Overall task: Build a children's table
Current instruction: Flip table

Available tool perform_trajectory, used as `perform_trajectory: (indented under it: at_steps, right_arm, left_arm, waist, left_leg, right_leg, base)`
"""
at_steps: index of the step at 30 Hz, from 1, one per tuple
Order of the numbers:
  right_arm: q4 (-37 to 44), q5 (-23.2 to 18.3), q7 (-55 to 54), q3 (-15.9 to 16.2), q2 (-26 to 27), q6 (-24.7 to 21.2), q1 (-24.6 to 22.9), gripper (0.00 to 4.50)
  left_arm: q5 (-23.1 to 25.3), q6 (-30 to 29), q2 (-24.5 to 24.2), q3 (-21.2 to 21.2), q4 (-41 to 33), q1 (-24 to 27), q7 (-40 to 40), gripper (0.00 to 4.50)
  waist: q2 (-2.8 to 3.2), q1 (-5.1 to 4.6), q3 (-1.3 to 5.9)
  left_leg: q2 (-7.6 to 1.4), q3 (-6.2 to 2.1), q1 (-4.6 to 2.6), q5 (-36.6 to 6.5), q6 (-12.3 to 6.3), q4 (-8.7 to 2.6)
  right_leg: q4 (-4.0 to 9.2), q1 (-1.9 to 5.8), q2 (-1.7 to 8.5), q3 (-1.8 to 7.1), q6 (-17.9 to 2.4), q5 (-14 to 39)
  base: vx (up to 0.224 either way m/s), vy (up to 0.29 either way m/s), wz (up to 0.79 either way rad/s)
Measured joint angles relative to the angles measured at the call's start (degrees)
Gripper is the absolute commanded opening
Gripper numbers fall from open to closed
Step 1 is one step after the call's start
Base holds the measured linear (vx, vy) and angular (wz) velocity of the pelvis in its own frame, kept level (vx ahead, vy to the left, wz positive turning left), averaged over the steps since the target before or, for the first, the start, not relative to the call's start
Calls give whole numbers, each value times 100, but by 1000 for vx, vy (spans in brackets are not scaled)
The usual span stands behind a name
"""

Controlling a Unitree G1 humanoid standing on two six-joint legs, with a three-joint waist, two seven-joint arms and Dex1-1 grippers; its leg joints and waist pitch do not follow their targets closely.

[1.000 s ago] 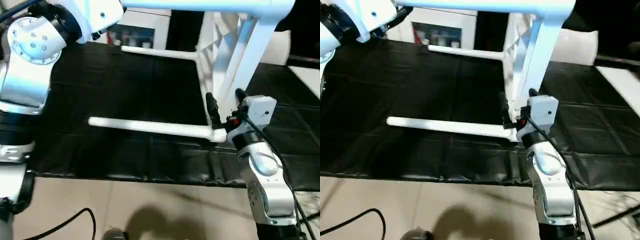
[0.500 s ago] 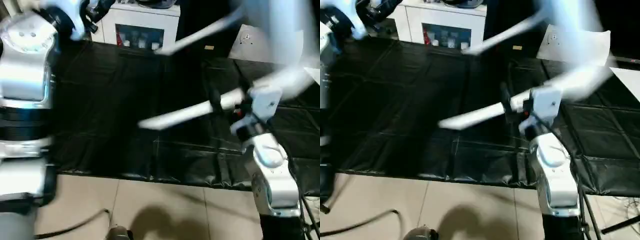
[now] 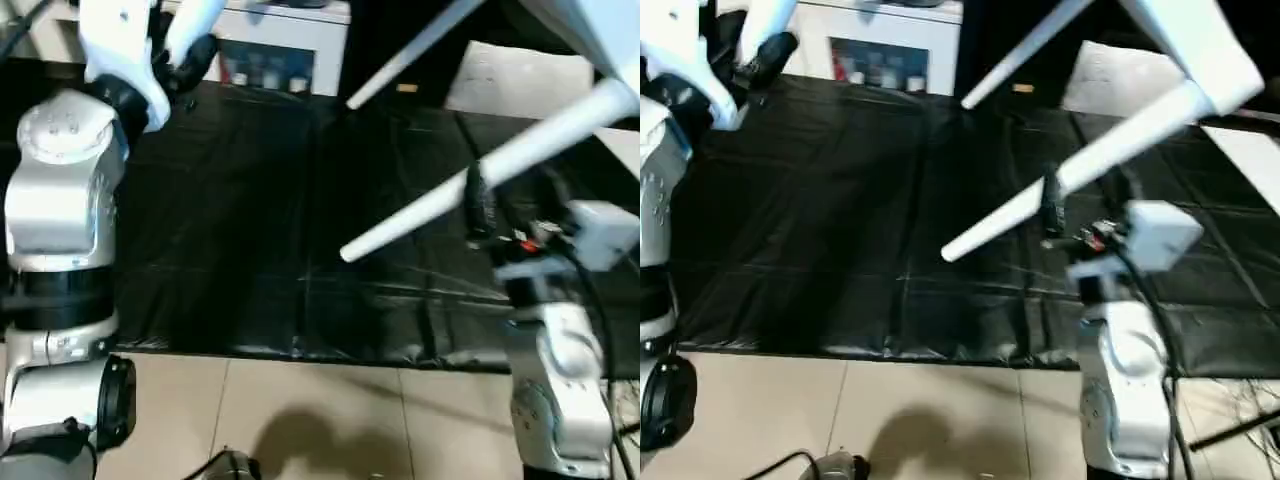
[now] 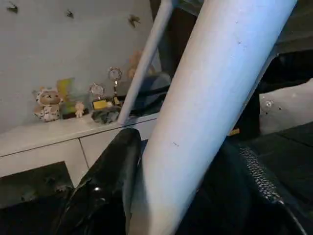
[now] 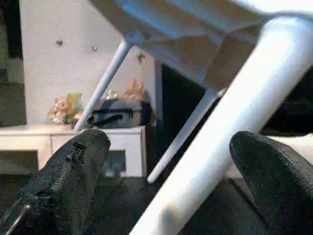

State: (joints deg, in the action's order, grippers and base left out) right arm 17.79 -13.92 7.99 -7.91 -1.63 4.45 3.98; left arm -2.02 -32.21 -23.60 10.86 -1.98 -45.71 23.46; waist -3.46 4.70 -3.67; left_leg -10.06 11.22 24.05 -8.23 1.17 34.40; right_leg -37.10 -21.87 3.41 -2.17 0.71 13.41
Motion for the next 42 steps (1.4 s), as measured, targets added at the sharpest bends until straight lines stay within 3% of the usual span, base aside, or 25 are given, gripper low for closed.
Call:
perform_trajectory:
  at_steps: [4, 9, 14, 18, 22, 25, 32, 39, 42]
  right_arm:
    - [-38, -125, -25, -66, 39, 11, 44, 450]
    - [-730, -402, -143, -307, -107, -517, 689, 450]
    - [-1308, -712, -100, -524, -190, -687, 1258, 450]
    - [-1820, -1117, 542, -505, -408, -950, 1672, 450]
    - [-2162, -1151, 1511, -303, -861, -1144, 1743, 450]
    - [-2196, -1276, 1842, -270, -891, -1193, 1747, 450]
    - [-2120, -1244, 2141, -56, -1005, -1250, 1757, 450]
    - [-2114, -1070, 2213, 151, -1007, -1173, 1776, 450]
    - [-2122, -1023, 2195, 155, -986, -1170, 1775, 450]
  left_arm:
    - [-7, -77, -50, 26, -197, 146, -19, 205]
    - [-58, -121, -144, 153, -454, 432, -56, 200]
    - [-77, -80, -204, 182, -665, 691, -1, 197]
    - [-145, -36, -206, 194, -812, 929, 2, 190]
    - [-197, -34, -219, 319, -953, 1220, 1, 185]
    - [-203, -50, -219, 412, -1092, 1501, -14, 180]
    - [-220, -96, -95, 503, -1525, 2710, -149, 167]
    - [-173, 1, -9, 492, -1220, 3308, -199, 157]
    - [-180, 188, 23, 491, -1193, 3384, -235, 156]
  waist:
    - [-2, -36, 0]
    - [-2, -135, 0]
    - [-4, -133, 1]
    - [-12, -125, 4]
    - [-32, -119, 1]
    - [-60, -126, 4]
    - [-108, -131, 19]
    - [-209, -16, 41]
    - [-216, 3, 46]
  left_leg:
    - [0, 0, 0, 0, 0, 5]
    - [2, 1, 1, 0, 0, 9]
    - [1, 1, 5, -1, -2, 5]
    - [1, 2, 5, -1, -3, 8]
    - [1, 3, 5, -1, -3, 12]
    - [-5, 2, 4, 0, -3, 11]
    - [-5, 2, -2, 0, -3, 13]
    - [-9, 2, -1, 0, -1, 25]
    - [-7, 3, -7, 0, -2, 24]
  right_leg:
    - [1, 2, 0, 3, 4, -8]
    - [2, 3, 0, 6, 5, -12]
    - [5, 0, -1, 3, 9, -10]
    - [5, 3, -1, 2, 8, -10]
    - [6, 8, 1, 2, 8, -11]
    - [5, 6, -3, -1, 8, -11]
    - [6, 11, -2, -1, 7, -11]
    - [19, 8, 1, -8, 9, -11]
    - [37, 7, 1, -5, 16, -18]
  base:
    - [0, 0, 0]
    - [0, 0, 0]
    - [0, 0, 0]
    - [0, 0, 0]
    - [0, 0, 0]
    - [0, 0, 0]
    - [0, 0, 0]
    - [0, 0, 0]
    - [0, 0, 0]
